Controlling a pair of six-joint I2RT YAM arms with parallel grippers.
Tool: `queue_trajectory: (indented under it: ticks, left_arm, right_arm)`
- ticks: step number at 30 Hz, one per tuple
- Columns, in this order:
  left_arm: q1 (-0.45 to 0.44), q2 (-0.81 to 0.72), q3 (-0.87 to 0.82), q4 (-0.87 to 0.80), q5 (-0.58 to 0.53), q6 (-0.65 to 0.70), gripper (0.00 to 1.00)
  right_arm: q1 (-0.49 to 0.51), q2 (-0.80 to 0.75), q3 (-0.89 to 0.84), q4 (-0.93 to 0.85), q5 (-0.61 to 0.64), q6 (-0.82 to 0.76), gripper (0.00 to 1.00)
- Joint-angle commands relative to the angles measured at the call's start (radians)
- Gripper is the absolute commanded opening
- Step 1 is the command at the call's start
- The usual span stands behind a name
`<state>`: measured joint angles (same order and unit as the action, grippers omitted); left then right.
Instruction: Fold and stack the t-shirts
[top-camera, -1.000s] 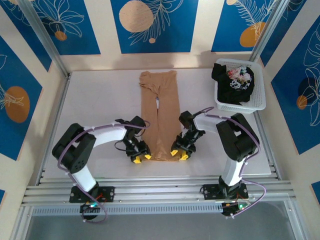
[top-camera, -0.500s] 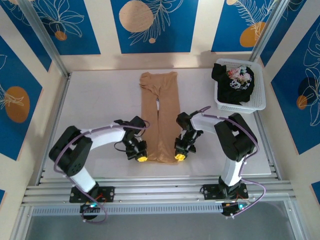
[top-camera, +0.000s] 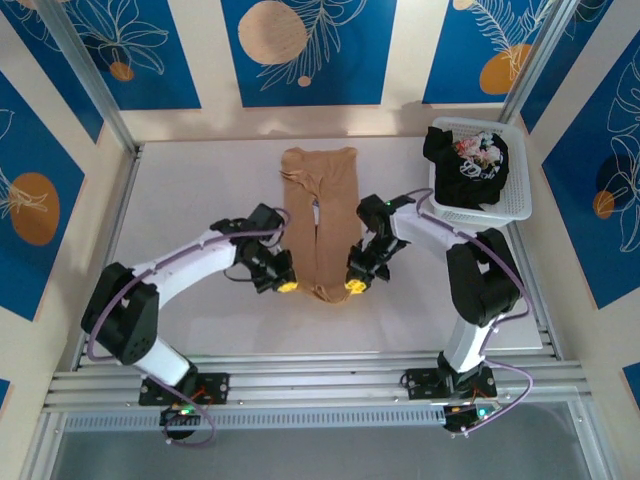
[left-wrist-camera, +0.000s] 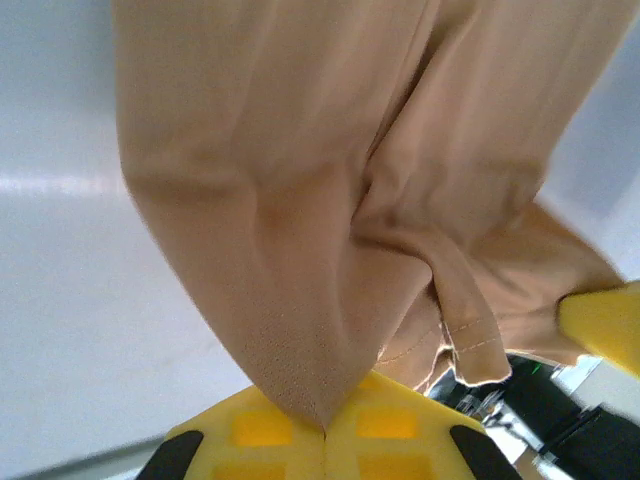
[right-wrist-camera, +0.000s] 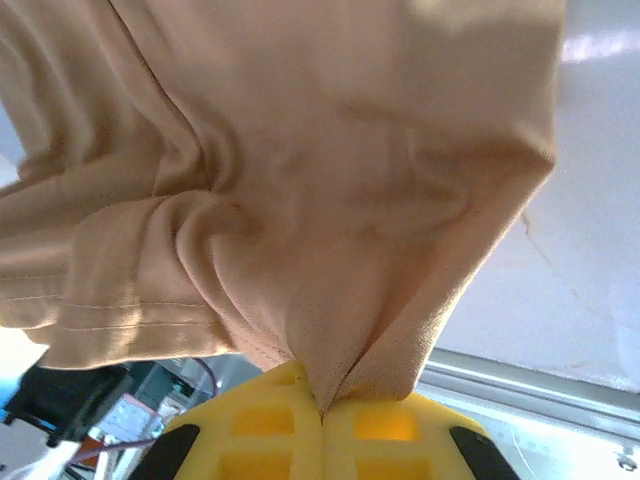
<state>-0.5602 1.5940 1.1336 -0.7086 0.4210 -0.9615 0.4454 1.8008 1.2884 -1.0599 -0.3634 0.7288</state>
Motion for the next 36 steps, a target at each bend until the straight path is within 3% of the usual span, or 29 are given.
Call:
queue_trajectory:
  ticks: [1, 11, 24, 28, 30, 33, 36]
  left_arm:
    - [0.048, 0.072, 0.093, -0.035, -0.022, 0.040, 0.00]
    - [0.165, 0.300, 0.333, -0.002, -0.004, 0.092, 0.00]
    - [0.220, 0.588, 0.670, -0.032, 0.016, 0.135, 0.00]
    - [0.227, 0.642, 0.727, -0.015, 0.023, 0.125, 0.06]
    - [0.229, 0.655, 0.749, -0.010, 0.026, 0.123, 0.16]
    - [0.233, 0.625, 0.760, -0.046, -0.029, 0.141, 0.45]
    - [0.232, 0.526, 0.706, -0.073, -0.104, 0.156, 0.51]
  right_arm:
    - [-0.033, 0.062, 0.101, -0.056, 0.013, 0.003, 0.00]
    - [-0.126, 0.302, 0.430, -0.068, 0.033, 0.020, 0.00]
    - [-0.188, 0.580, 0.805, -0.136, 0.057, 0.016, 0.00]
    - [-0.203, 0.655, 0.920, -0.161, 0.054, -0.001, 0.00]
    - [-0.211, 0.670, 0.963, -0.153, 0.046, -0.018, 0.14]
    - [-0.218, 0.658, 1.006, -0.141, 0.034, -0.049, 0.43]
    - [-0.224, 0.595, 0.993, -0.142, 0.068, -0.070, 0.52]
